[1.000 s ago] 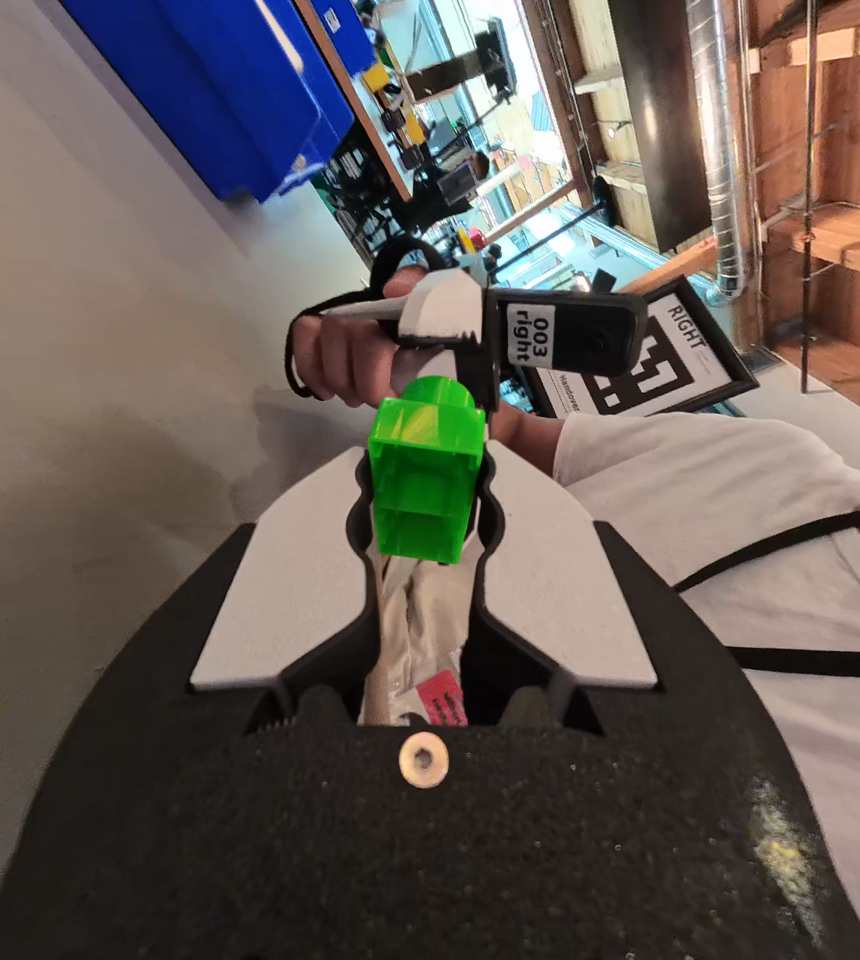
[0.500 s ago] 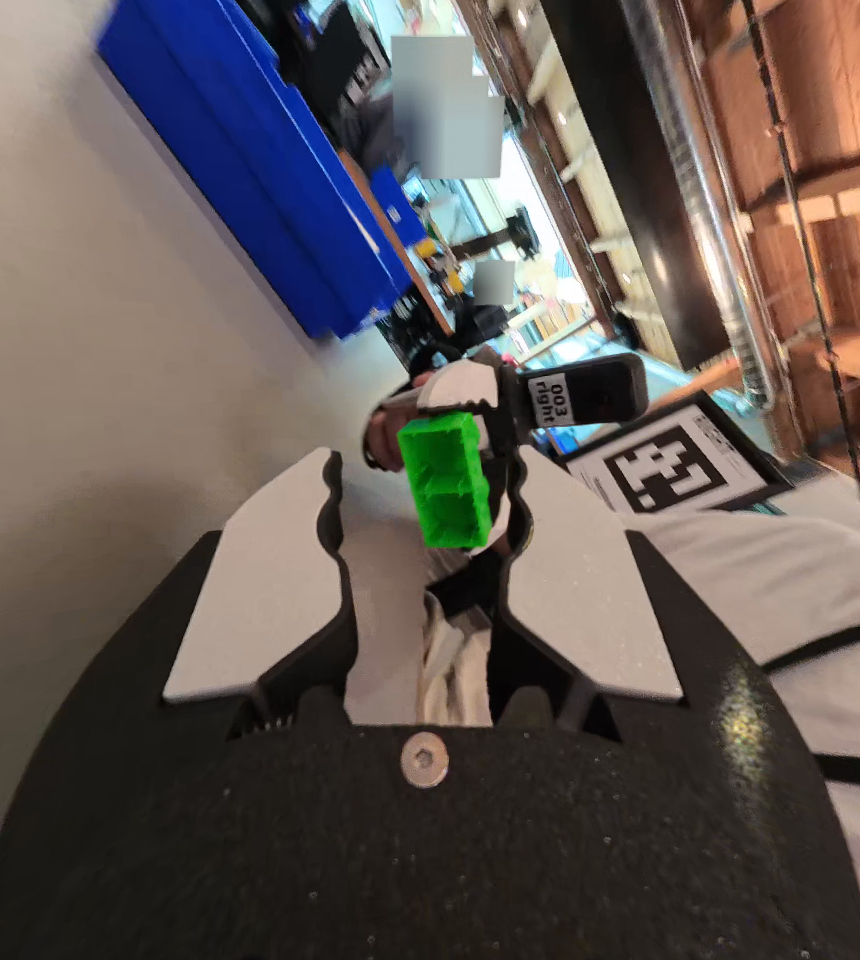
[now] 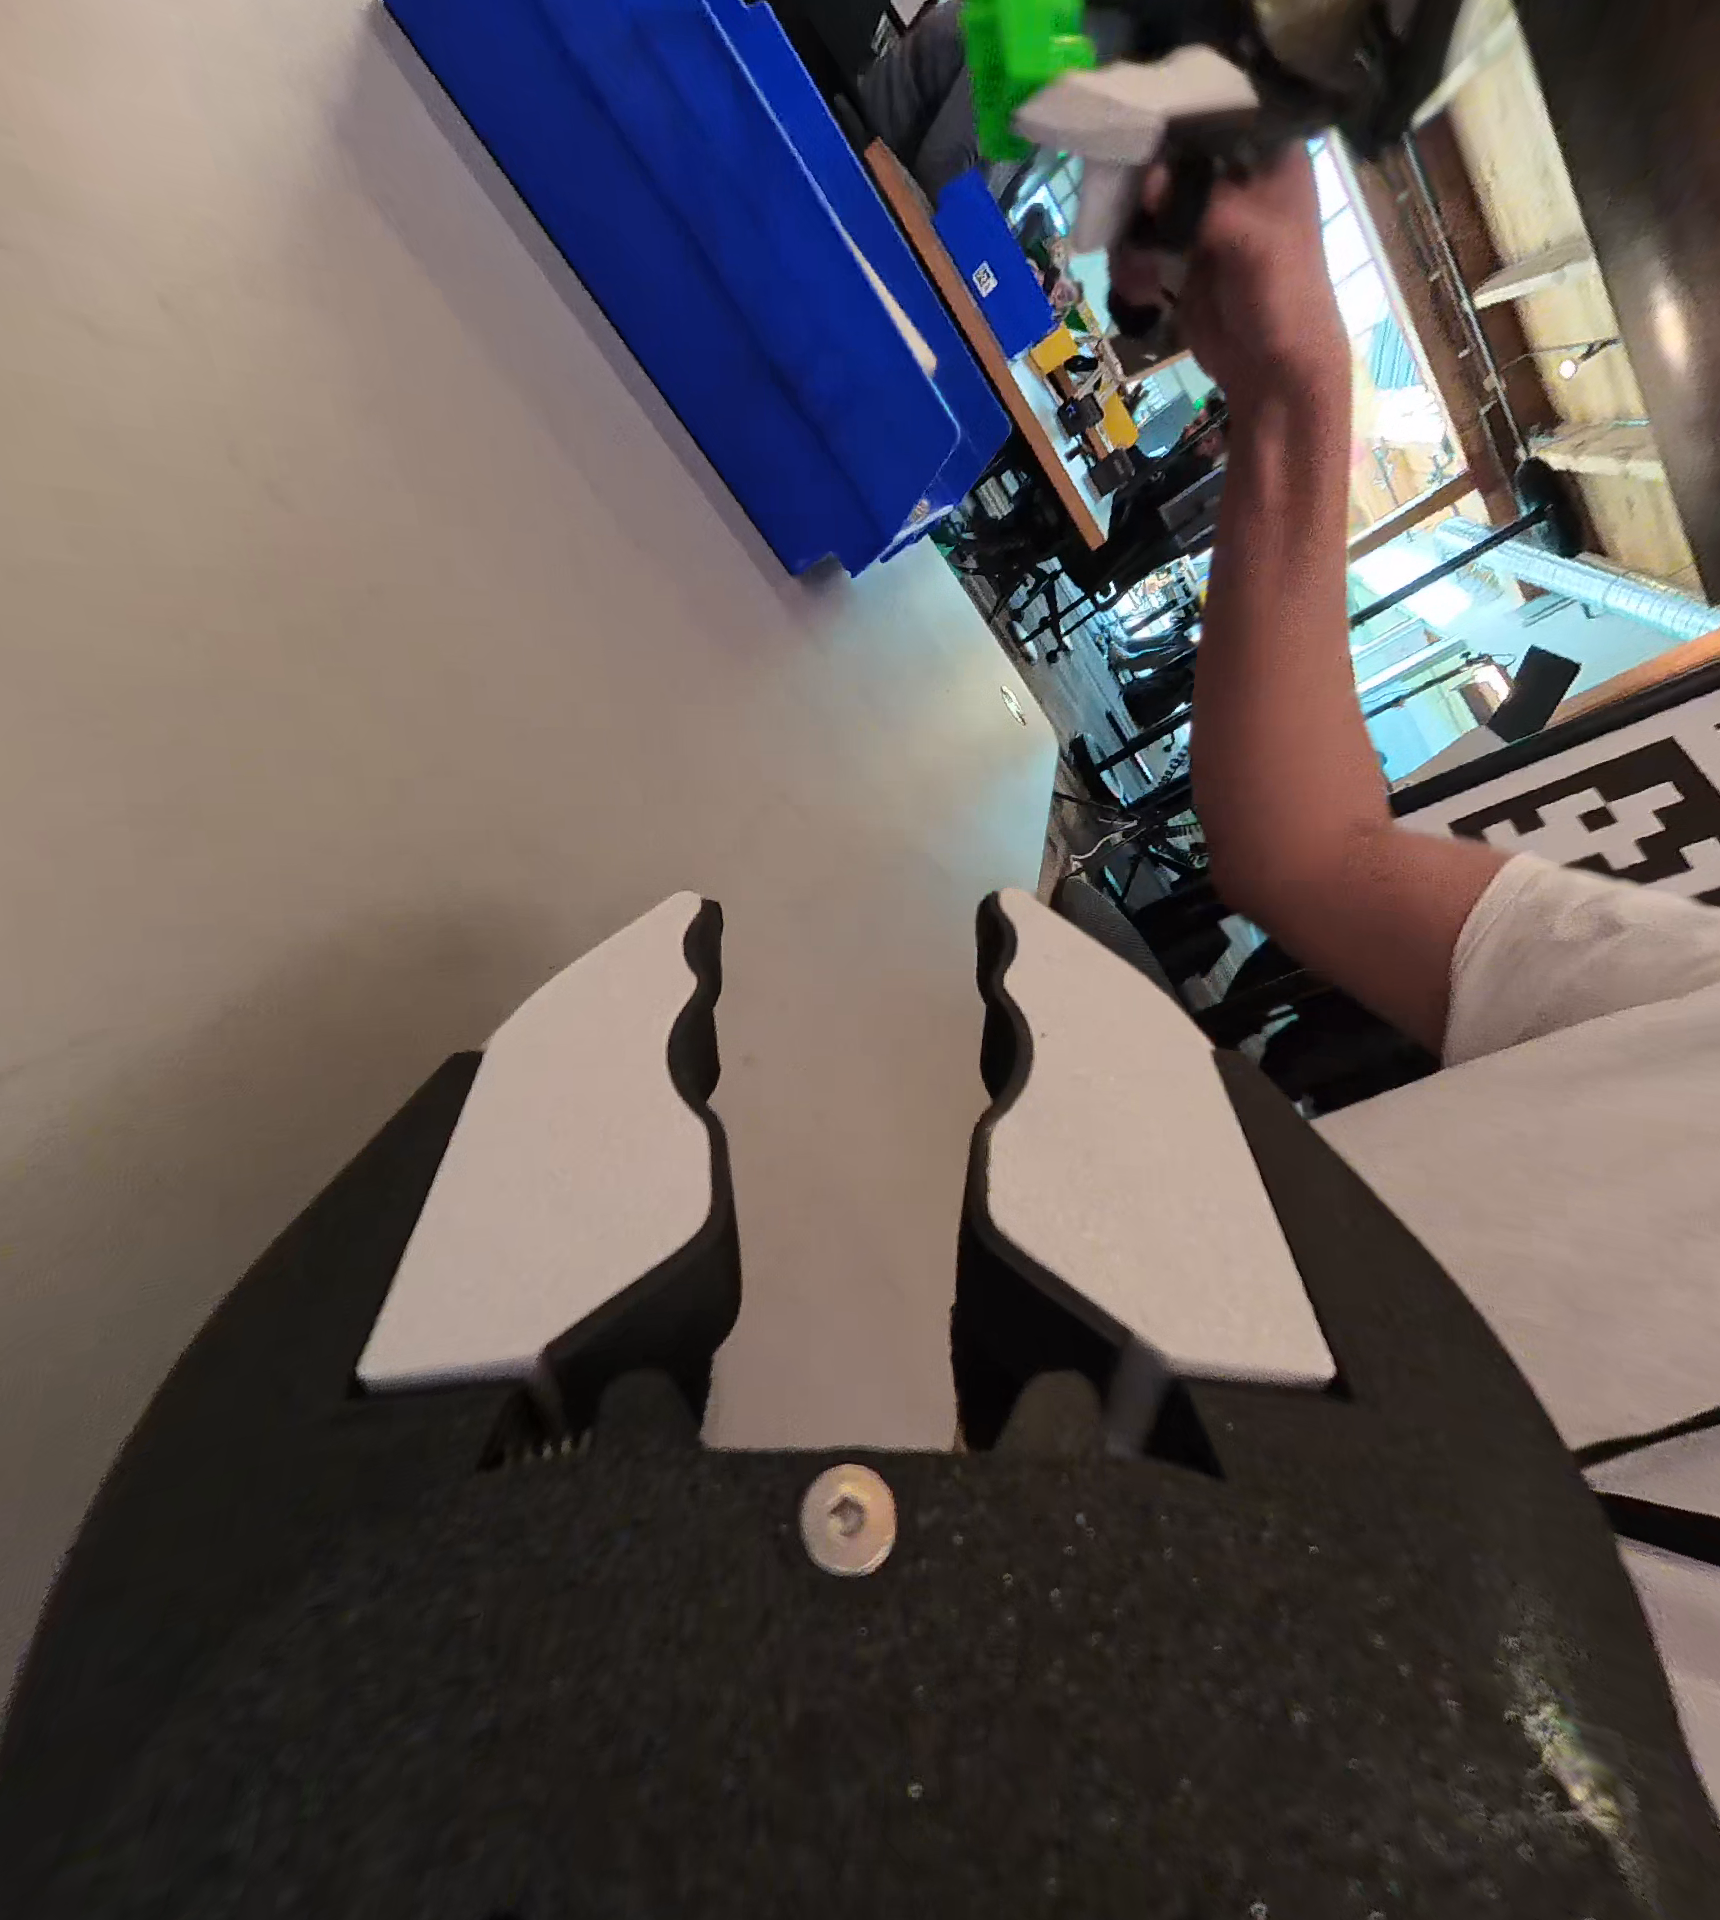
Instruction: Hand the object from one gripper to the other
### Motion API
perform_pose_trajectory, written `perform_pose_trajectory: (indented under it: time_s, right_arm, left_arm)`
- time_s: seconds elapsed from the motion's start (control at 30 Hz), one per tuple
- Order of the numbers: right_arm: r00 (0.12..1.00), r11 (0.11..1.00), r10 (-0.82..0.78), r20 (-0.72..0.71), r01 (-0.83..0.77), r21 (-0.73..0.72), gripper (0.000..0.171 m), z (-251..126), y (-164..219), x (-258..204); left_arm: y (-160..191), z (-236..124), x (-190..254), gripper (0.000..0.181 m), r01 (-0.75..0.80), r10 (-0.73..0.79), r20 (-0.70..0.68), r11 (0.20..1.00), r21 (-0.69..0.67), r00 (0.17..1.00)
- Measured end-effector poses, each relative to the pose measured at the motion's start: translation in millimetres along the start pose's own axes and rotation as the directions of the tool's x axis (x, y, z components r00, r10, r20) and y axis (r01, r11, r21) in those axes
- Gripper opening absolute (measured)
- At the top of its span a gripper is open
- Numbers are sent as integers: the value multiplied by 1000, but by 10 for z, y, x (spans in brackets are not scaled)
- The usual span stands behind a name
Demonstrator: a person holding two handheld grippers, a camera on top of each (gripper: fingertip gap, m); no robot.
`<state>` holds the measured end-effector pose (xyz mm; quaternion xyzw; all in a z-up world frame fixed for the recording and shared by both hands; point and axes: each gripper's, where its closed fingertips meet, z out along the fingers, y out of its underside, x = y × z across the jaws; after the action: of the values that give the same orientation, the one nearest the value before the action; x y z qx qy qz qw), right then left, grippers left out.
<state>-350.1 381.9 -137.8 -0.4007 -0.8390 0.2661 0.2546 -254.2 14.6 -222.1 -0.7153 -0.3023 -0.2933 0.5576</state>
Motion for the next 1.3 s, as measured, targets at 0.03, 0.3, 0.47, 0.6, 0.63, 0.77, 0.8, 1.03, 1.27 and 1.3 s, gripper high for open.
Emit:
perform_pose_trajectory:
  time_s: [0.03,0.3,0.47,0.6,0.63,0.77,0.8,1.03,1.27,1.3]
  right_arm:
    - [997,997,65,37,-63,-46,72,151,70,146]
    - [996,915,88,32,-68,-397,72,1009,322,611]
    - [975,836,198,98,-116,-536,72,1182,468,763]
    - [939,850,230,255,-66,-522,72,1304,469,705]
    - [922,845,280,267,-105,-524,72,1323,478,716]
    - [898,854,345,274,-180,-487,72,1415,507,795]
    - [904,862,331,271,-173,-477,72,1424,502,802]
    - [929,912,261,261,-148,-383,74,1346,416,778]
    - [970,970,207,124,-220,100,69,471,-439,546]
    - [974,960,188,125,-209,188,70,302,-580,332]
  left_arm:
    - [-7,8,10,47,-10,10,6,1000,2,1000]
    - [5,1,12,44,-11,11,11,1000,10,1000]
    - [30,-45,13,44,1,-1,4,1000,13,1000]
    - [11,-109,-28,43,-16,15,35,1000,26,999]
    - [13,-121,-29,43,-13,12,34,1000,25,999]
    - [-10,-150,-52,42,-24,22,48,999,40,999]
    - [4,-143,-56,42,-23,21,47,999,30,999]
    - [99,-50,-43,43,-56,58,68,998,-31,996]
    - [163,-19,-80,45,-237,263,207,961,-139,942]
    - [165,-20,-109,47,-274,307,243,948,-162,920]
